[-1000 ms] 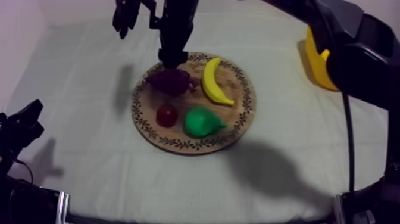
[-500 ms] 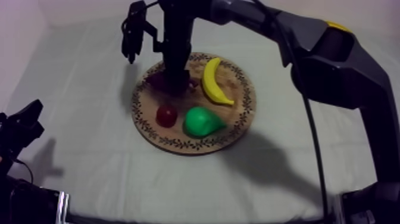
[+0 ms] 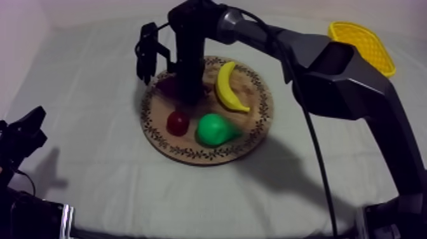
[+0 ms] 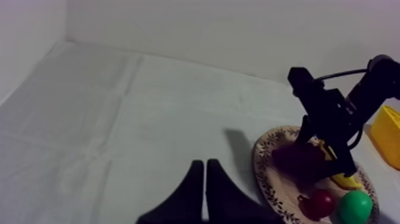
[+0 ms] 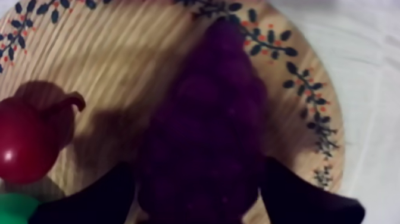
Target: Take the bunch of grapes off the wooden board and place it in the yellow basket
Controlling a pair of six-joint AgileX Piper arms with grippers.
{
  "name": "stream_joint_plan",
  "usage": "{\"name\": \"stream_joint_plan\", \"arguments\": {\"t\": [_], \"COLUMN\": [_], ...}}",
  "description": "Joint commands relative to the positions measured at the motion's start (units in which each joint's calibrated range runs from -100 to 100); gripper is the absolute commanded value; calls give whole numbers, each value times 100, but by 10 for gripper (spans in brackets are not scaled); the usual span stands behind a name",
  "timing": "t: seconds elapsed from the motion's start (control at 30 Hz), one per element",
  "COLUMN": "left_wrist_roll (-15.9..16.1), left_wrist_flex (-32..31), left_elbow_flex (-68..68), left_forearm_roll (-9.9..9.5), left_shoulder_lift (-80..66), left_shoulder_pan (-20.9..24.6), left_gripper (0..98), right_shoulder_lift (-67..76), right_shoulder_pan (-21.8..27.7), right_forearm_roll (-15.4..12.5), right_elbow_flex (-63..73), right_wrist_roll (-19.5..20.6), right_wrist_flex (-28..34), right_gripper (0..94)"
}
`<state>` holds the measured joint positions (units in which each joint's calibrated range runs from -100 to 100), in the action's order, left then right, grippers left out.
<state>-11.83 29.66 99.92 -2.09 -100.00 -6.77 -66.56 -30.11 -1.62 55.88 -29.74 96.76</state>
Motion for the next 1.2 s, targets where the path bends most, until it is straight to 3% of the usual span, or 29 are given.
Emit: {"name": "stream_joint_plan", "arguments": {"t": [0.0,0.13,0.27,0.6,1.17], "left_wrist_roll": [-1,-1,-1,-1,3], "left_wrist_flex": [0,0,0,0,0], "left_elbow_flex": [-3,-3,-3,-3,-3], "left_forearm_roll": [2,2,2,2,2], "left_shoulder_lift": [0,0,0,0,0], "left_shoulder_pan": [0,0,0,0,0], "left_gripper": [1,1,1,1,1], "right_shoulder_lift": [-10,36,253,1534,3804], "right_shoulder_pan": [-3,12,51,281,1157], "right_forearm_roll": [-28,-46,-35,49,324], "right_elbow_flex": [-6,40,70,-717,-2854], "right_wrist_roll": [18,33,63,75,626], "right_wrist_flex": [0,-2,-62,-439,-2069], "right_gripper": [457,314,257,247,248]}}
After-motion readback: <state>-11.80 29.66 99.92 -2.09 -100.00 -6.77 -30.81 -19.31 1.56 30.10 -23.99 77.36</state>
